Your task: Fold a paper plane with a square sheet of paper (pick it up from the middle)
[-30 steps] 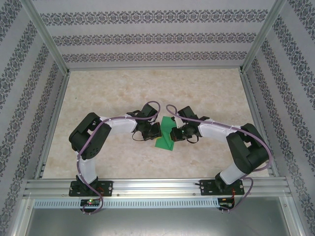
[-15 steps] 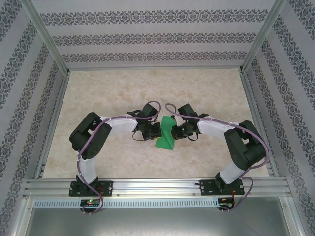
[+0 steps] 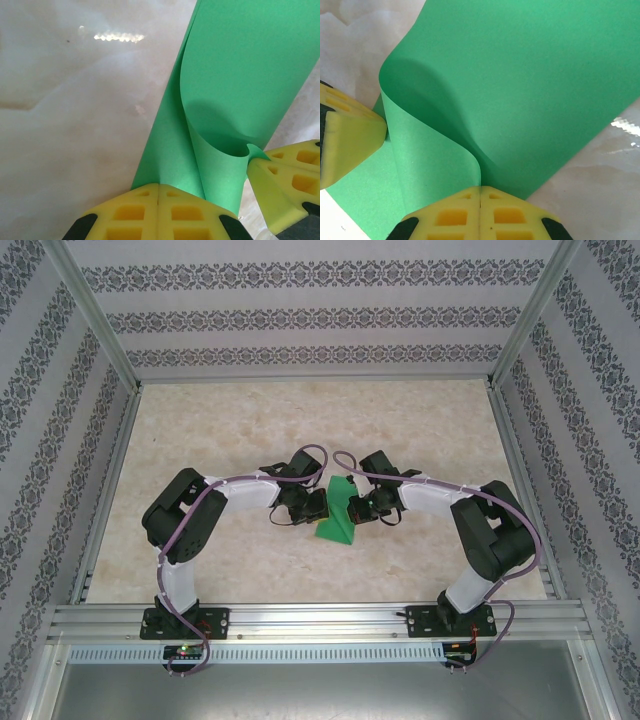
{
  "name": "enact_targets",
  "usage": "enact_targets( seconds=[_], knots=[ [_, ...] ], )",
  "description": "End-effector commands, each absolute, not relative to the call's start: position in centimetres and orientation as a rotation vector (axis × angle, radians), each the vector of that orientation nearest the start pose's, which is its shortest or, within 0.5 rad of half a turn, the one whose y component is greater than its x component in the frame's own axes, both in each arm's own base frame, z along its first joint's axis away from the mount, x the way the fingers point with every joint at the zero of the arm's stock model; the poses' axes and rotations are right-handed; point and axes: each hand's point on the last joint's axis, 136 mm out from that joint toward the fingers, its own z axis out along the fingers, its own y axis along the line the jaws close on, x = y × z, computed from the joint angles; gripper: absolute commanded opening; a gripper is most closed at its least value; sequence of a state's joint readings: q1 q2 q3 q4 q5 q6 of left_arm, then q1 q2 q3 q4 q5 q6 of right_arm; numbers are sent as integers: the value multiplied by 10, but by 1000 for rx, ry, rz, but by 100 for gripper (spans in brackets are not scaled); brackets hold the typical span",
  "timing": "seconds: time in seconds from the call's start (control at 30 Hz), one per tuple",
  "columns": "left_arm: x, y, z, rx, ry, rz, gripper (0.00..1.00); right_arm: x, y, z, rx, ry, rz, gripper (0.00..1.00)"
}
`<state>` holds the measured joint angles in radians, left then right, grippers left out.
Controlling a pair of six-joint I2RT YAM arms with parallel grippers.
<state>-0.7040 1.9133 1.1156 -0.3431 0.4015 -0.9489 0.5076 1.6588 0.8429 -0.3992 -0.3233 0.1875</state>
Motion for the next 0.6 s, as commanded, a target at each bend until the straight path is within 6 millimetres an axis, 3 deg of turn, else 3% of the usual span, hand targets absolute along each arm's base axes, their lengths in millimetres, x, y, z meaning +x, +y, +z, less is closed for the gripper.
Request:
enact_targets(
  seconds=[0.0,0.23,0.57],
  knots=[
    [262,-299,-16,-253,3091,-660,0,277,211,26,-487,2782,618,3],
    [262,-301,-16,-250,3092,-662,0,277,215,37,-450,2743,661,3],
    [263,-301,-14,-239,3092,-654,0,275,208,27,-440,2787,606,3]
  ],
)
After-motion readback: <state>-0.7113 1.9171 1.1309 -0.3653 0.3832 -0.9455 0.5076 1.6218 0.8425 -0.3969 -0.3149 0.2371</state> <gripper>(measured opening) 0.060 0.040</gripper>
